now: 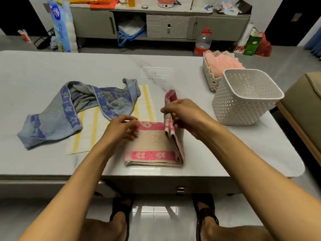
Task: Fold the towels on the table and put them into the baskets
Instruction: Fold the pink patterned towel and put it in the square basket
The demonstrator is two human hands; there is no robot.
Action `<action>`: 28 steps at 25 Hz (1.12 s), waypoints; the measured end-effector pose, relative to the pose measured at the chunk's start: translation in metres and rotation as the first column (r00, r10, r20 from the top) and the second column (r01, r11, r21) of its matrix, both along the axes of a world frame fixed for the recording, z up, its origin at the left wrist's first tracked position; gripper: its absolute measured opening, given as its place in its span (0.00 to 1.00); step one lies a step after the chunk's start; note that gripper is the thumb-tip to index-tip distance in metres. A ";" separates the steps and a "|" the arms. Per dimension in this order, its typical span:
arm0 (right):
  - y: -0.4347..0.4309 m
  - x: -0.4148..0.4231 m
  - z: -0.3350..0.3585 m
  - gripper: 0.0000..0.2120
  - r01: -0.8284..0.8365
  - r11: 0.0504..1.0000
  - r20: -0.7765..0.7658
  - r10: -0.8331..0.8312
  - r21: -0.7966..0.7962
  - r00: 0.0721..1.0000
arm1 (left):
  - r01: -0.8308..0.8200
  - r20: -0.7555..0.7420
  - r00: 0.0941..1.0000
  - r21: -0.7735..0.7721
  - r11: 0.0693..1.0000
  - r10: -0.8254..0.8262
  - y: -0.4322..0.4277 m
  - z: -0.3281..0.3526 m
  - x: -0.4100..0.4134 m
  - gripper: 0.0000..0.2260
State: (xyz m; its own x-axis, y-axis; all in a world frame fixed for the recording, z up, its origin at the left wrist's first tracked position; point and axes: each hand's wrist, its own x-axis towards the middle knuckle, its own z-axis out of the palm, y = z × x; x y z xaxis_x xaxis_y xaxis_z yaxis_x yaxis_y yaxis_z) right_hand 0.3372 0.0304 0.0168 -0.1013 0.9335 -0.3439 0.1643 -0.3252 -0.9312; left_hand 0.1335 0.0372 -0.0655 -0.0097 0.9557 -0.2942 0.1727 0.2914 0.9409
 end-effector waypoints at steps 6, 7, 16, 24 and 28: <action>0.006 -0.091 -0.072 0.16 -0.111 0.991 0.301 0.128 -0.074 0.945 | -0.001 0.006 1.000 -0.125 0.992 0.002 0.012 -0.013 -0.013 0.11; 0.008 -0.094 -0.079 0.16 -0.106 0.993 0.364 0.118 -0.053 0.924 | -0.003 0.011 1.000 -0.131 0.991 0.005 0.014 -0.014 -0.015 0.13; -0.007 -0.078 -0.081 0.03 -0.177 0.979 0.256 0.146 0.104 0.956 | -0.028 -0.416 0.908 0.047 0.998 0.045 0.015 -0.024 -0.005 0.12; -0.020 -0.017 -0.126 0.28 -0.548 0.779 0.909 -0.067 0.305 0.411 | 0.484 -0.932 0.356 0.243 0.840 0.065 -0.007 -0.036 0.018 0.24; -0.014 -0.012 -0.138 0.32 -0.574 0.790 0.931 0.010 0.216 0.364 | 0.474 -0.925 0.351 0.044 0.879 -0.143 -0.007 -0.059 0.013 0.27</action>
